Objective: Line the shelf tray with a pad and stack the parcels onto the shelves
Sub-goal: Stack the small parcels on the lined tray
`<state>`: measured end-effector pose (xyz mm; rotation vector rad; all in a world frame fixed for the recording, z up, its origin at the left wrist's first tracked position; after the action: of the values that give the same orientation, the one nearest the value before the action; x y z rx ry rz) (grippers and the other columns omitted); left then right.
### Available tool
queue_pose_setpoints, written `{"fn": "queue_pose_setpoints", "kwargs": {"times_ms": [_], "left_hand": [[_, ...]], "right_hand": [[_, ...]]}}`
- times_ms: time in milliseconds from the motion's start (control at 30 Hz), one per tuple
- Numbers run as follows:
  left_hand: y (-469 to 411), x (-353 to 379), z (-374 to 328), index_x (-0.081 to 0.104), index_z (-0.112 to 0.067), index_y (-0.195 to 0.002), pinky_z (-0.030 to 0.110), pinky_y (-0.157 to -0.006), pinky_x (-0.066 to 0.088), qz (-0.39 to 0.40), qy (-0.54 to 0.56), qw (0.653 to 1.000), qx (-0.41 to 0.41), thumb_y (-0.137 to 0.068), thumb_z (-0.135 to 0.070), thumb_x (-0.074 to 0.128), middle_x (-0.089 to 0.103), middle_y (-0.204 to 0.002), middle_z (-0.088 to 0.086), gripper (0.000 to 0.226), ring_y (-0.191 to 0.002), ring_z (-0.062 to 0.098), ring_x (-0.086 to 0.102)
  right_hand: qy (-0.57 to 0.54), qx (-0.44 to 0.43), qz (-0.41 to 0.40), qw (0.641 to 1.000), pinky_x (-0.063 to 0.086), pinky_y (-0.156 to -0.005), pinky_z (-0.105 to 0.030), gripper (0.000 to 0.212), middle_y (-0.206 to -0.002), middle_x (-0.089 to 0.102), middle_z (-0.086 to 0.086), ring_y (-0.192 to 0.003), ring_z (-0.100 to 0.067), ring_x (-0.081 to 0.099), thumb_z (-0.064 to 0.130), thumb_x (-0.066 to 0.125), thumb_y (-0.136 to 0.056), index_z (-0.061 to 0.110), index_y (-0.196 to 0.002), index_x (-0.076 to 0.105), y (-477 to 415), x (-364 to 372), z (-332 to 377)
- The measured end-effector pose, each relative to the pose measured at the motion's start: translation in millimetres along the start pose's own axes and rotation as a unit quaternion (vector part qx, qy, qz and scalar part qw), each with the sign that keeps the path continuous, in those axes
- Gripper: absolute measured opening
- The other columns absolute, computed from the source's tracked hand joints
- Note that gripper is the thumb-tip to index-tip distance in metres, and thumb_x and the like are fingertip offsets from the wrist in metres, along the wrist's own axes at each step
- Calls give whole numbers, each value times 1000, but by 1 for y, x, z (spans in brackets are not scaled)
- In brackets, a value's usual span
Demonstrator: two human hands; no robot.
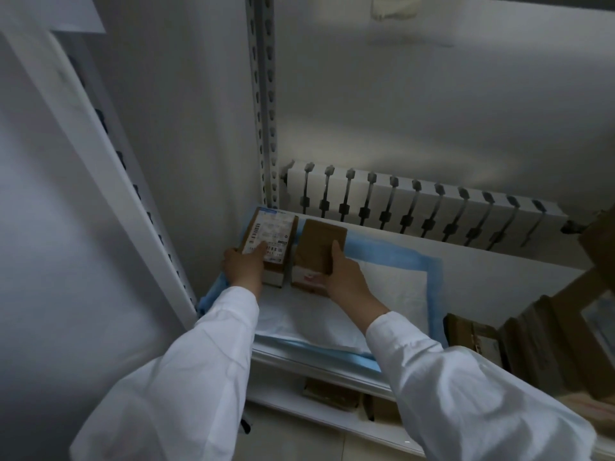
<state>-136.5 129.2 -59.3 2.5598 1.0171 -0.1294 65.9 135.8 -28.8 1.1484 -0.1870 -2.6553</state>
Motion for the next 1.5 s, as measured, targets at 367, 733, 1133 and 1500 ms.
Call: {"fn": "queue_pose_setpoints", "kwargs": {"times_ms": [367, 733, 1133, 1500], "left_hand": [[7, -3, -1, 45, 2, -119, 38, -97, 48, 41, 49, 998, 12, -65, -14, 85, 60, -123, 18, 69, -108, 29, 60], [9, -1, 2, 35, 6, -126, 29, -96, 38, 34, 39, 999, -12, -76, -7, 76, 50, -133, 19, 66, -120, 30, 52], [43, -4, -16, 6, -6, -149, 44, -113, 24, -43, -88, 995, -3, -85, -40, 64, 22, -151, 21, 92, -138, 37, 24], [154, 69, -59, 10, -11, -150, 42, -118, 11, 21, -90, 976, 196, -89, -24, 59, 11, -157, 13, 79, -145, 31, 11]], "right_hand": [[-92, -12, 34, 995, 34, -96, -14, 53, -150, 35, -7, -125, -14, 47, 27, 25, -104, 23, -151, 1, 4, 18, -2], [-40, -27, -2, 999, 36, -105, -29, 57, -145, 44, -11, -128, -27, 47, 20, 51, -96, 16, -146, 24, 2, 11, -2], [-72, -41, 8, 997, 31, -113, -39, 98, -152, 32, -7, -136, -29, 36, 45, 65, -83, 26, -151, -4, 23, -13, 3], [-55, 100, -129, 985, 30, -111, -39, 86, -158, 10, -13, -142, -32, 23, 29, 60, -90, 26, -151, -2, 57, -77, -80]]}}
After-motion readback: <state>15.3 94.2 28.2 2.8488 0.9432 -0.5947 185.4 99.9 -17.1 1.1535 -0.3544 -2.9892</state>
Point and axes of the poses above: each hand's wrist, its own y-axis away from the middle knuckle, its own x-axis out of the palm, z = x × y, the point moved 7 cm from there along -y, towards the middle knuckle
